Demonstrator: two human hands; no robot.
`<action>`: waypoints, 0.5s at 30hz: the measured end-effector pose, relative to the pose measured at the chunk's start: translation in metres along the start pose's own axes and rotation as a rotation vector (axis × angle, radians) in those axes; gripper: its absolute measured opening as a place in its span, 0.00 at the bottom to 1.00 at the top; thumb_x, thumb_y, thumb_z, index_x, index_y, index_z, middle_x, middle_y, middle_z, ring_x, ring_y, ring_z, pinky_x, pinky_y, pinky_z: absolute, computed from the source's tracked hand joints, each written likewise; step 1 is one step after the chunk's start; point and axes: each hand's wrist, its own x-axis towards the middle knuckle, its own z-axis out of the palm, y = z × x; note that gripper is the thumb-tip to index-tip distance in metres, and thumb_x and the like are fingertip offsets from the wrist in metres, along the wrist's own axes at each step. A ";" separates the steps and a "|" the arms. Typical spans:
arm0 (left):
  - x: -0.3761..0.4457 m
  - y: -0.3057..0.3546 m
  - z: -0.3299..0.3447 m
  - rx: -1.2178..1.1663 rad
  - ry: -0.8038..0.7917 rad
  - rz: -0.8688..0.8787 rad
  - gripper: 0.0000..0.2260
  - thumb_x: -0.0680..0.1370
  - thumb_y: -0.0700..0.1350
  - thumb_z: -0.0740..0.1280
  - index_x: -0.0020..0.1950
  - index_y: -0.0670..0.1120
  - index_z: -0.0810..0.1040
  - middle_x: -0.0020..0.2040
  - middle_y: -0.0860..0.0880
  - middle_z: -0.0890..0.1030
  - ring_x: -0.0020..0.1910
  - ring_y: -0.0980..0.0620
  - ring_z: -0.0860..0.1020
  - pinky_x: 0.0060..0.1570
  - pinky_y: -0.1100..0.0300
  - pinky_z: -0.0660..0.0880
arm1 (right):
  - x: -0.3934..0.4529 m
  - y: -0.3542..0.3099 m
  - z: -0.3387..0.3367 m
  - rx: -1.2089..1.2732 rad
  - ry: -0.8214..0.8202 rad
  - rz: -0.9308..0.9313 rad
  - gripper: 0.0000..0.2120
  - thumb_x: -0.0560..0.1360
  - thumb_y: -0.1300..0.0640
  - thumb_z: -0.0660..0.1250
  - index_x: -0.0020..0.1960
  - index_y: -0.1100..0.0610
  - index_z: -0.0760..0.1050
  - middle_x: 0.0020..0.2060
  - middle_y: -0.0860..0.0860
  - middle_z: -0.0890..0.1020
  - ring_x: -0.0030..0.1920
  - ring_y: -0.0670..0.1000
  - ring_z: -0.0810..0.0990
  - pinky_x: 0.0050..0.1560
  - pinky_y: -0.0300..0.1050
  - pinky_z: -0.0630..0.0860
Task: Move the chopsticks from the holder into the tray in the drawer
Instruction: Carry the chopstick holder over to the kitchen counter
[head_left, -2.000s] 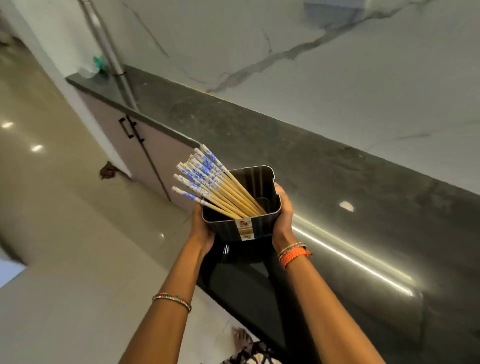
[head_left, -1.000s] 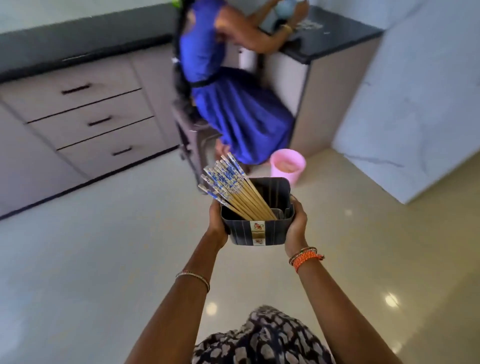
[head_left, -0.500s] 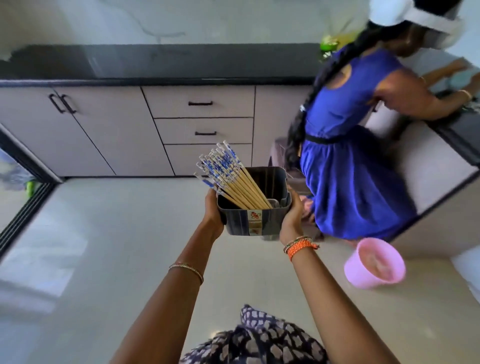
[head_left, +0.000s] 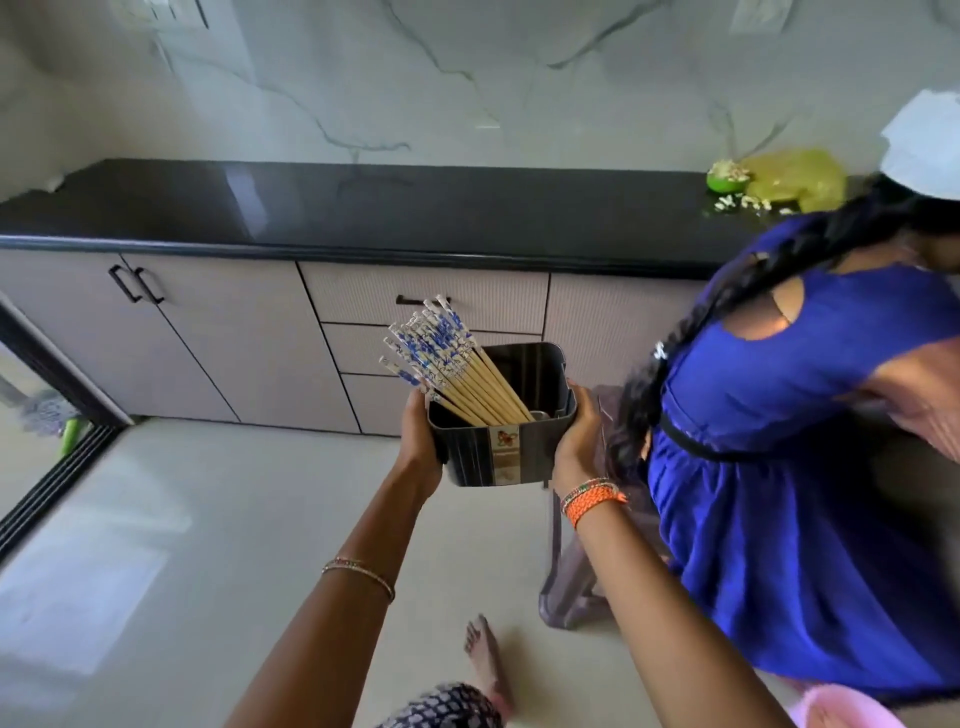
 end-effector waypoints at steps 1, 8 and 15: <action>0.023 0.003 0.001 0.000 0.029 0.011 0.23 0.79 0.57 0.47 0.44 0.50 0.80 0.46 0.49 0.83 0.50 0.48 0.79 0.48 0.53 0.74 | 0.019 0.002 0.012 -0.002 0.010 -0.012 0.13 0.78 0.54 0.59 0.40 0.51 0.80 0.44 0.53 0.82 0.55 0.61 0.78 0.60 0.56 0.73; 0.178 0.029 -0.001 -0.079 0.145 0.028 0.25 0.78 0.58 0.50 0.35 0.54 0.83 0.34 0.56 0.85 0.34 0.59 0.83 0.32 0.63 0.77 | 0.146 0.022 0.085 -0.070 -0.051 0.031 0.21 0.80 0.50 0.55 0.68 0.60 0.71 0.69 0.58 0.73 0.69 0.54 0.70 0.70 0.47 0.63; 0.318 0.088 -0.032 -0.081 0.143 0.102 0.18 0.77 0.56 0.54 0.43 0.48 0.80 0.41 0.50 0.83 0.43 0.51 0.80 0.44 0.56 0.77 | 0.260 0.016 0.172 -0.253 -0.450 0.040 0.32 0.75 0.40 0.57 0.73 0.57 0.67 0.72 0.58 0.70 0.73 0.58 0.66 0.75 0.61 0.58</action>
